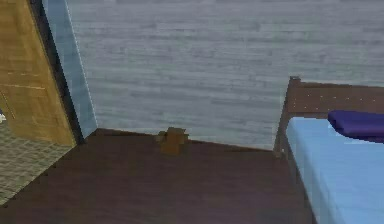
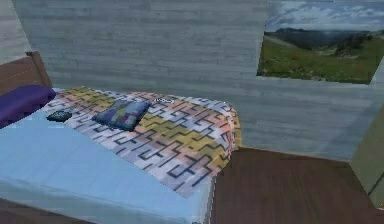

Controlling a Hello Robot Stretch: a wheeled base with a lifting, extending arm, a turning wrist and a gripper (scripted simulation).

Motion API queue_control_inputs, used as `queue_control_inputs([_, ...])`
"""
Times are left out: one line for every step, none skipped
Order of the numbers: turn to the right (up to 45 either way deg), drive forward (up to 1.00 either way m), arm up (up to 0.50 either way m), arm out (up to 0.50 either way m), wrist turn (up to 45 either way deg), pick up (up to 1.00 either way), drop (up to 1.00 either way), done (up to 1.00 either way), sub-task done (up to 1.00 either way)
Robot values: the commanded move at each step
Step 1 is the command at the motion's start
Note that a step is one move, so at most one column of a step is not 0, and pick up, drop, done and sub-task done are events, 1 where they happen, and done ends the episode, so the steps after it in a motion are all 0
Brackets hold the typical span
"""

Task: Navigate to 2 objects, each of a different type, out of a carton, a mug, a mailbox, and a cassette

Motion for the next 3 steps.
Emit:
queue_control_inputs([3.0, 0.0, 0.0, 0.0, 0.0, 0.0, 0.0, 0.0, 0.0])
queue_control_inputs([0.0, 0.4, 0.0, 0.0, 0.0, 0.0, 0.0, 0.0, 0.0])
queue_control_inputs([9.0, 0.0, 0.0, 0.0, 0.0, 0.0, 0.0, 0.0, 0.0])
